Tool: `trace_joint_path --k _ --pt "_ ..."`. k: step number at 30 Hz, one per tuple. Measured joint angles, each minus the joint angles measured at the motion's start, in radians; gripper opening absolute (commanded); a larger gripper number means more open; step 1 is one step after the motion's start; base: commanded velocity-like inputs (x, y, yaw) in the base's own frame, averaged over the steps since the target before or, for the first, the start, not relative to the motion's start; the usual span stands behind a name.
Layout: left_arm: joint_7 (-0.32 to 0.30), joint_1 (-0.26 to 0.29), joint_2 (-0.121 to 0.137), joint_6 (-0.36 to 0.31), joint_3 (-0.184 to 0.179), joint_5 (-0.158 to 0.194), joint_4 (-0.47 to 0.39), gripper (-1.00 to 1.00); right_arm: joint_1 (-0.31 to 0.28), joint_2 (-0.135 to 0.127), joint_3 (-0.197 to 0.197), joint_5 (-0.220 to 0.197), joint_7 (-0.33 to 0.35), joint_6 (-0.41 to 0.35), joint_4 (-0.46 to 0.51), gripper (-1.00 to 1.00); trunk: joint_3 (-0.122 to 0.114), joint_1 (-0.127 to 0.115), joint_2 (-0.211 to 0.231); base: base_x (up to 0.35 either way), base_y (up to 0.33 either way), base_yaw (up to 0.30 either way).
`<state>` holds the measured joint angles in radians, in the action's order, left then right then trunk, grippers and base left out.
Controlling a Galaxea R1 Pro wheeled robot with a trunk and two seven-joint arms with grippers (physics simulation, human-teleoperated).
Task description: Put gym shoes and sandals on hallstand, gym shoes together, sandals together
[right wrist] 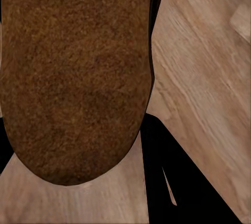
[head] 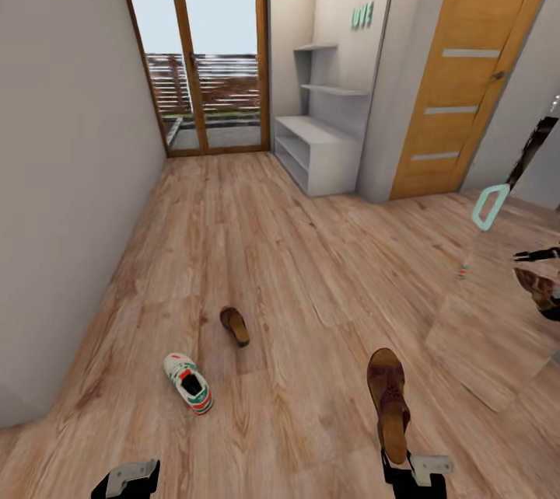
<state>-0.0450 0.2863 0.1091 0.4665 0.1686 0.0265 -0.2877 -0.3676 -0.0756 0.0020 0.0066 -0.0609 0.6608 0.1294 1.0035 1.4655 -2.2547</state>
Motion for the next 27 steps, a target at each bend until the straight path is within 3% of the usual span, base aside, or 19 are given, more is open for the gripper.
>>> trace_joint_path --k 20,27 --pt "0.000 0.000 0.000 0.000 0.000 0.000 0.000 1.00 0.000 0.005 0.001 -0.002 -0.002 0.000 0.001 -1.00 0.000 0.000 0.000 0.290 -0.140 0.002" --pt "0.001 0.000 0.001 0.000 0.000 0.000 0.000 1.00 0.000 0.007 0.000 -0.002 -0.003 0.000 0.001 -1.00 0.003 0.000 0.000 0.281 -0.163 0.172"
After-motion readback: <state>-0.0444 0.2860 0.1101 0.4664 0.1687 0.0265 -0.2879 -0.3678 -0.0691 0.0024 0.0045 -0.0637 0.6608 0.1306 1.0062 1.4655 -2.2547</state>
